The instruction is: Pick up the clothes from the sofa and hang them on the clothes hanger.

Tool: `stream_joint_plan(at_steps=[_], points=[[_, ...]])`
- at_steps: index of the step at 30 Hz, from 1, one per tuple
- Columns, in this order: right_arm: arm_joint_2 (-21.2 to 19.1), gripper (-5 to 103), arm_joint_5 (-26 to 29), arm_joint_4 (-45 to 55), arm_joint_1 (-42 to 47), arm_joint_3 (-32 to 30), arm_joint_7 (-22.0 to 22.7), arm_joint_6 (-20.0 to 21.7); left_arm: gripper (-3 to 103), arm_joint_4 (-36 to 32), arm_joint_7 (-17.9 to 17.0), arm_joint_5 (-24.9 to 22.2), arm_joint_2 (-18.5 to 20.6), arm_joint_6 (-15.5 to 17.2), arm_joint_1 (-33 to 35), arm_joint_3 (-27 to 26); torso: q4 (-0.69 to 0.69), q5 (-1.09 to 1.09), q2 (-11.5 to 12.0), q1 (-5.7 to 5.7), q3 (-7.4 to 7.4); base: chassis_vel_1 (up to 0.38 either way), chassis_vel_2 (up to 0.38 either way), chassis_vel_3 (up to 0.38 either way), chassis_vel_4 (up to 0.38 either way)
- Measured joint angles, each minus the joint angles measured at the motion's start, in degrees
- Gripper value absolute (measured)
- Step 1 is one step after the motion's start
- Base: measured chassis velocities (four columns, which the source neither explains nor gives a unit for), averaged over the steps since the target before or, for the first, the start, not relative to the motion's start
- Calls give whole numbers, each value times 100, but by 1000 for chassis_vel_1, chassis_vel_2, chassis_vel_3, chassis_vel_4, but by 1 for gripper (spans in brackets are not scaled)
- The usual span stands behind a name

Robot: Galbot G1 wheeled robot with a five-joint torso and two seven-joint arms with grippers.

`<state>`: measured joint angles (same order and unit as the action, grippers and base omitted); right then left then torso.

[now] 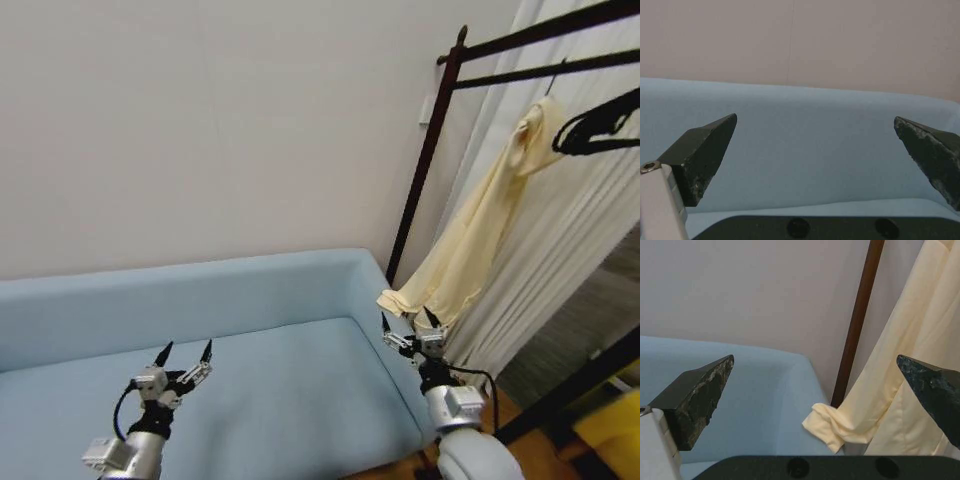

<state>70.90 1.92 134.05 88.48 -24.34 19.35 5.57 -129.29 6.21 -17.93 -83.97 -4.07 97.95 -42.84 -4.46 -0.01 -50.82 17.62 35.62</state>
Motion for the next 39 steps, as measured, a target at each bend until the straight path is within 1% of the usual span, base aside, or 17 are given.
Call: stream_joint_plan(at_steps=[2,4,6,8,9,11,13,14,15,17,21,24,26,28,29,31,39], points=[[23,100,29,33,95,165,-23,-60,100,-19,-9,85,-45,-2,38,30,2,1,0,0,1,0,0,0,0],[35,100,280,98,315,221,-549,-179,100,-89,21,292,-121,-7,120,21,0,1,0,0,1,0,0,0,0],[-8,100,545,104,389,46,-1032,-236,100,-182,70,401,-173,5,159,-64,0,1,0,0,0,0,0,0,0],[-26,100,669,104,387,-66,-1176,-225,100,-255,89,415,-204,76,172,-128,0,0,0,0,0,0,0,0,0],[-25,100,776,103,359,-189,-1308,-155,100,-354,130,410,-239,211,186,-201,-1,2,0,0,0,0,0,0,0],[7,100,912,158,239,-414,-1476,141,100,-587,174,344,-311,565,213,-330,0,2,0,0,1,0,0,0,0],[47,100,1046,311,72,-575,-1545,600,100,-798,224,233,-300,985,232,-419,0,2,0,0,1,0,0,0,0],[47,100,1046,311,72,-575,-1545,600,100,-798,224,233,-300,985,232,-419,0,2,0,0,1,0,0,0,0],[72,100,1123,382,-17,-624,-1563,877,100,-855,232,207,-254,1153,227,-440,0,1,0,0,0,0,0,0,0],[131,100,1247,459,-205,-636,-1573,1313,100,-874,238,188,-141,1315,142,-474,-1,1,0,0,0,0,0,0,0],[148,100,1213,350,-417,-537,-1580,1410,100,-683,230,164,58,1280,-73,-513,0,0,0,0,1,0,0,0,0],[95,100,1139,271,-454,-570,-1579,1372,100,-528,200,156,159,966,-152,-536,-1,1,1,1,1,0,0,0,0],[74,100,1079,265,-428,-600,-1570,1320,100,-518,180,150,151,865,-140,-545,-1,1,1,1,1,0,0,0,0],[37,100,974,272,-320,-663,-1535,1195,100,-497,156,151,89,537,-77,-601,-1,1,1,1,1,0,0,0,0],[20,100,947,278,-286,-677,-1483,1140,100,-495,160,151,57,454,-59,-639,-1,1,1,1,1,0,0,0,0],[-2,100,935,247,-302,-677,-1427,1097,100,-484,160,137,52,447,-93,-644,0,1,0,0,1,0,0,0,0],[-57,100,1090,91,-434,-594,-1304,1113,100,-418,58,12,-4,817,-346,-542,-1,2,1,1,1,0,0,0,0]])
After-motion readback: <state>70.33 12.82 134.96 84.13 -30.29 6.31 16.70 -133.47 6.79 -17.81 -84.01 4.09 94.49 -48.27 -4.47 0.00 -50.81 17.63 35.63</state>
